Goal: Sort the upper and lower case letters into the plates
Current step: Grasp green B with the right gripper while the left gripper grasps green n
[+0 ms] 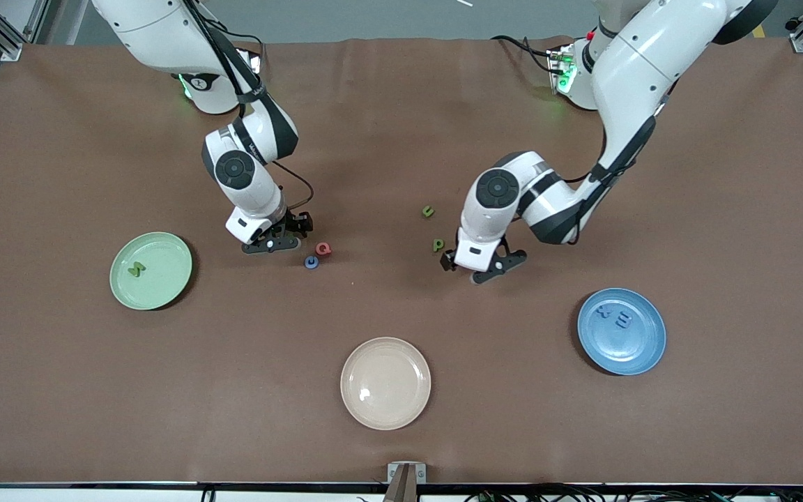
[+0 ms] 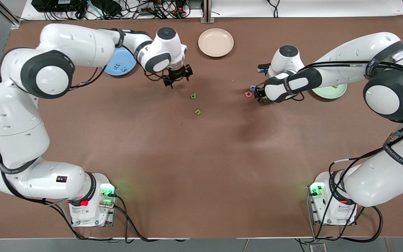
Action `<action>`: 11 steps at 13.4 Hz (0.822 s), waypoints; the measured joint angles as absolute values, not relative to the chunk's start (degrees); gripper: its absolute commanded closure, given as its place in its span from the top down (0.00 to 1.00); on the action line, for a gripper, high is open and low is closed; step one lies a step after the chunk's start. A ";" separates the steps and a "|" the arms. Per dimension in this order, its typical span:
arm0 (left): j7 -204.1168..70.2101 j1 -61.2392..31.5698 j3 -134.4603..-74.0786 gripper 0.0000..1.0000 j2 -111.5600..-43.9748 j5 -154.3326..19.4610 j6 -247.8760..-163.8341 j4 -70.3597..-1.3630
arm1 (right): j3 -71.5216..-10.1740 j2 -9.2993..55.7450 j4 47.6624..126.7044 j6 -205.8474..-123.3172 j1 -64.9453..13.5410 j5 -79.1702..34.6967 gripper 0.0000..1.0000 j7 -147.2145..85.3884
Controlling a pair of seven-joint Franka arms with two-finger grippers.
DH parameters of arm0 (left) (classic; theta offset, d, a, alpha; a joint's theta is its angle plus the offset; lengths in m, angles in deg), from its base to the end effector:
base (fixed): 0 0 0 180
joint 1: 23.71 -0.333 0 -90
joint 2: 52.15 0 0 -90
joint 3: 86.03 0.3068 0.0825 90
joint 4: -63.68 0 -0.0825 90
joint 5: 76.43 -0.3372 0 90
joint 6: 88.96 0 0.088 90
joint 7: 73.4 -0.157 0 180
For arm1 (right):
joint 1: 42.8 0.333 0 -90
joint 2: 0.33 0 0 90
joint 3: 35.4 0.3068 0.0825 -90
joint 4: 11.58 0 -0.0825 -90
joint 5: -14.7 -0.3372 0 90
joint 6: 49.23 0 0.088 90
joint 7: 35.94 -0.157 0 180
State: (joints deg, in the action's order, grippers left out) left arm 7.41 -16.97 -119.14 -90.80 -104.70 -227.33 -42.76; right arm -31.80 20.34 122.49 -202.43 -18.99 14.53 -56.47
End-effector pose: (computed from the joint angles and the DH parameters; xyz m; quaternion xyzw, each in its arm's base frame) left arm 0.4831 -0.3653 0.1816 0.9747 0.2227 -0.0005 0.0198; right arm 0.4323 0.2262 0.1622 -0.9982 -0.0568 0.0168 0.0054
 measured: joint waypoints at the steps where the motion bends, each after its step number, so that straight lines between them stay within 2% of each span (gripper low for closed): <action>1: 7.29 -15.48 -119.10 0.84 -91.56 -104.70 -227.50 -41.84 | -31.84 20.62 122.30 -202.43 -18.99 14.53 0.82 -56.47; 4: 7.29 -10.28 -118.12 0.76 -93.70 -104.70 -227.51 -39.02 | -31.88 21.61 121.59 -202.46 -18.99 14.53 0.76 -56.47; 6: 7.07 -8.42 -117.24 0.74 -94.58 -106.05 -227.50 -38.70 | -31.95 21.84 121.43 -202.46 -19.00 14.53 0.62 -56.46; 11: 6.64 -8.37 -116.90 0.56 -96.40 -108.96 -227.43 -38.50 | -32.13 21.79 120.97 -202.36 -19.13 14.54 0.39 -56.47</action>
